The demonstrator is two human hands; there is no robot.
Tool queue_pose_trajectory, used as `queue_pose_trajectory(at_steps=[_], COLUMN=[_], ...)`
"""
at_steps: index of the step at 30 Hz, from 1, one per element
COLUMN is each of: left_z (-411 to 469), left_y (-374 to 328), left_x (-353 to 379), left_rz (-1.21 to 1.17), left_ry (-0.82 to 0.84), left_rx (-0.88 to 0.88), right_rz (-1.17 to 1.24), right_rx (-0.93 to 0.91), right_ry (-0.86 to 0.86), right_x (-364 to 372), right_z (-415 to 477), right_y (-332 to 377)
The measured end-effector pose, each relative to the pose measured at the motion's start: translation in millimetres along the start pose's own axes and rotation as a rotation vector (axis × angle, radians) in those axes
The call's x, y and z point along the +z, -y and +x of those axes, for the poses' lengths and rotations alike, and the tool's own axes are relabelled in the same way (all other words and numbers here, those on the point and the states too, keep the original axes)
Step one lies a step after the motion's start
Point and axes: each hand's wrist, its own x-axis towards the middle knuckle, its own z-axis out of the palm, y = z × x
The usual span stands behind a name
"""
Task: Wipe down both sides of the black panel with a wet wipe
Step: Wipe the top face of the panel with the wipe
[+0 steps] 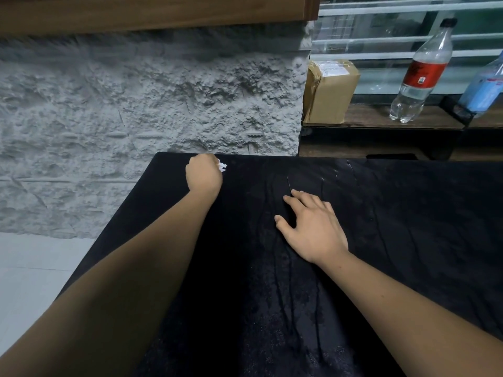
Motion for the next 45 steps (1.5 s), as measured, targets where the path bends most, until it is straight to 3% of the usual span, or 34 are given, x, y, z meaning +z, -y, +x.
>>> queue_pose_trajectory(at_steps=[7, 15, 20, 24, 45], left_z=[22, 47, 41, 39, 29], left_y=[23, 56, 35, 19, -47], left_x=[-12, -25, -15, -8, 25], left_rz=[0.005, 0.087, 0.115, 0.101, -0.107], left_ry=[0.120, 0.054, -0.015, 0.005, 0.153], left_rx=[0.192, 0.056, -0.089, -0.106, 0.110], right_rz=[0.001, -0.005, -0.001, -0.001, 0.014], right_rx=[0.000, 0.001, 0.003, 0.006, -0.001], right_ry=[-0.005, -0.011, -0.013, -0.011, -0.026], right_x=[1, 3, 4, 5, 5], right_z=[0, 1, 1, 1, 1], right_y=[-1, 0, 0, -1, -1])
